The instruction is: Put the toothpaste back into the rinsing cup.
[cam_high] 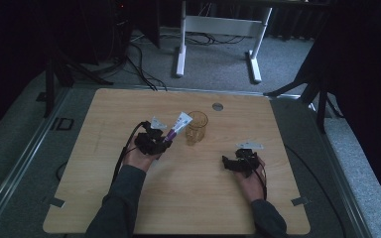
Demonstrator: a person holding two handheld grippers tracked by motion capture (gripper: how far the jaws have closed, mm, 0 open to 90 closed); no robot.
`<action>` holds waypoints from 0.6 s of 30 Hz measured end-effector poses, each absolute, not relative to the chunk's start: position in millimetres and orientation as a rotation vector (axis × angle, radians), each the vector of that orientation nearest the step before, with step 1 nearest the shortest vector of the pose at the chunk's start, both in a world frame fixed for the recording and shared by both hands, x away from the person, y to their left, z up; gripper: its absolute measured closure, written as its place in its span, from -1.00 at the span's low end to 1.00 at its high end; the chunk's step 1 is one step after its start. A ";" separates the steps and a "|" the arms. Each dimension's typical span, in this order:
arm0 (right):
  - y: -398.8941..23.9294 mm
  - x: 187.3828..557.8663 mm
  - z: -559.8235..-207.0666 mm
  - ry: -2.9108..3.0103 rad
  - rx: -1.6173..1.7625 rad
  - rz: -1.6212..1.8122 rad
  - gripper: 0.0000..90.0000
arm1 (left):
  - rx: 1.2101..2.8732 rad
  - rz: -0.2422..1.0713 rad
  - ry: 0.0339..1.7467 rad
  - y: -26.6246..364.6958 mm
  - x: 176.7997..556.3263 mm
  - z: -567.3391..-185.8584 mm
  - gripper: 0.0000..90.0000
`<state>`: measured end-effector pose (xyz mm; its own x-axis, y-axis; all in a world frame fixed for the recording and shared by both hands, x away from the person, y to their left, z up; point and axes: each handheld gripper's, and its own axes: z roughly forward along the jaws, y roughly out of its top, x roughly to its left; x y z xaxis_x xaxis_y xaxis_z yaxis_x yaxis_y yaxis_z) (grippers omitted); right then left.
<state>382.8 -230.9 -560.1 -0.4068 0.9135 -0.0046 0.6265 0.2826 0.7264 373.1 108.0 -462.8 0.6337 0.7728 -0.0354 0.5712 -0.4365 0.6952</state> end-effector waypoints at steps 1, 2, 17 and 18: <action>-231.0 382.9 -560.2 2.135 1.382 0.916 -0.59 | 2.161 0.380 1.045 107.4 374.3 -461.9 0.63; -231.1 382.9 -560.2 2.135 1.381 0.915 -0.59 | 2.155 0.379 1.048 107.1 374.6 -461.5 0.63; -231.0 382.8 -560.1 2.135 1.383 0.915 -0.59 | 2.120 0.396 1.046 105.3 381.1 -453.9 0.63; -231.0 382.8 -560.1 2.135 1.383 0.915 -0.59 | 2.119 0.397 1.045 105.2 381.4 -453.6 0.63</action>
<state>382.8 -231.0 -560.1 -0.4070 0.9134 -0.0051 0.6263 0.2831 0.7263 381.4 105.2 -453.6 0.6226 0.7815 -0.0413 0.5563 -0.4049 0.7257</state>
